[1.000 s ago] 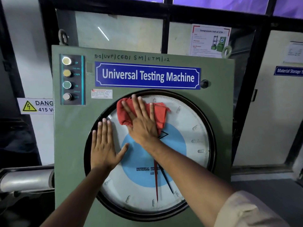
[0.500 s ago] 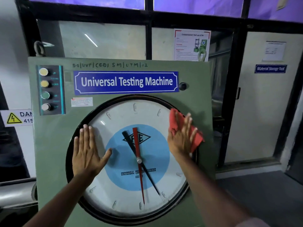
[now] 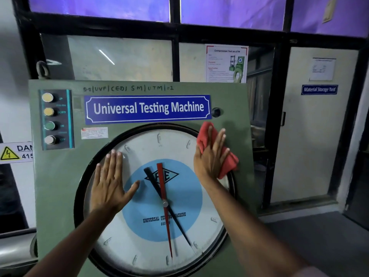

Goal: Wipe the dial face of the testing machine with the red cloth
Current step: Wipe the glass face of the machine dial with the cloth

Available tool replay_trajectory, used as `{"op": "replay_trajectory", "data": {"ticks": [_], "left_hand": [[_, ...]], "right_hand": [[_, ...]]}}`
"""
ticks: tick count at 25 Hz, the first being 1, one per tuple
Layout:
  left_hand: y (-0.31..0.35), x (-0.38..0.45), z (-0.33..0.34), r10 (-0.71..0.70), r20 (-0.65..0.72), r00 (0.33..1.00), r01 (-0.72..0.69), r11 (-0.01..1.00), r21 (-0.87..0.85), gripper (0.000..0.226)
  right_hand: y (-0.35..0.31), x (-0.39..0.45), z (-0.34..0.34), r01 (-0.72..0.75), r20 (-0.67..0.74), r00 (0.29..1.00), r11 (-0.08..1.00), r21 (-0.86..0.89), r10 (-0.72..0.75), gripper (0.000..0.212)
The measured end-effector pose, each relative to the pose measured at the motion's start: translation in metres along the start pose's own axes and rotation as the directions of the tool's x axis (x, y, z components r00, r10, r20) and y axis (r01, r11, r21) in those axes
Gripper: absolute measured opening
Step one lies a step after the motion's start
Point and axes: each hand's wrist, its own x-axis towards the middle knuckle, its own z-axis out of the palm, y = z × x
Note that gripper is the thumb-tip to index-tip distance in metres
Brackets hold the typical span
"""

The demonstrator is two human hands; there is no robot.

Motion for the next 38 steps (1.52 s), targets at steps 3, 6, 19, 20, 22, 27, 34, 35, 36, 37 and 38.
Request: {"op": "replay_trajectory", "data": {"ticks": [3,6,19,20,22,27,34,35,36,37,38], "left_hand": [[-0.006,-0.001,0.001,0.0,-0.029,1.0,0.0,1.0,0.001,0.107],[-0.01,-0.004,0.003,-0.003,-0.05,0.999,0.004,1.0,0.012,0.108],[-0.034,-0.035,0.011,-0.083,-0.055,0.995,0.084,0.996,0.008,0.107],[-0.032,-0.035,0.011,-0.089,-0.045,0.995,0.089,0.996,0.005,0.106],[-0.03,-0.034,0.011,-0.097,-0.036,0.995,0.097,0.995,-0.008,0.106],[-0.019,-0.009,0.006,0.013,-0.06,0.998,-0.012,1.0,0.029,0.106],[0.008,0.022,-0.006,-0.006,-0.047,0.999,0.005,1.0,-0.01,0.109],[0.009,0.021,-0.005,-0.016,-0.047,0.999,0.015,1.0,-0.014,0.109],[0.009,0.02,-0.005,-0.025,-0.045,0.999,0.024,1.0,-0.017,0.109],[0.009,0.018,-0.005,-0.033,-0.042,0.999,0.032,0.999,-0.022,0.109],[0.009,0.016,-0.005,-0.041,-0.036,0.998,0.04,0.999,-0.028,0.109]], "right_hand": [[-0.039,0.027,0.009,0.114,0.067,0.992,0.992,-0.05,-0.111,0.083],[-0.08,0.034,0.026,0.285,0.093,0.955,0.958,-0.038,-0.28,0.077],[-0.201,-0.048,0.082,0.841,0.343,0.538,0.521,-0.15,-0.77,0.077],[-0.199,-0.045,0.081,0.857,0.357,0.513,0.485,-0.172,-0.78,0.079],[-0.189,-0.03,0.073,0.865,0.342,0.501,0.451,-0.221,-0.795,0.079],[-0.118,0.028,0.041,0.668,0.193,0.744,0.702,-0.246,-0.64,0.077],[0.007,0.022,0.017,0.222,0.01,0.974,0.947,-0.234,-0.226,0.075],[0.022,0.013,0.017,0.168,-0.003,0.985,0.961,-0.22,-0.173,0.077],[0.034,0.005,0.018,0.118,-0.015,0.992,0.972,-0.204,-0.124,0.078],[0.044,-0.004,0.018,0.066,-0.028,0.997,0.981,-0.18,-0.072,0.078],[0.052,-0.012,0.018,0.014,-0.041,0.999,0.988,-0.152,-0.02,0.077]]}}
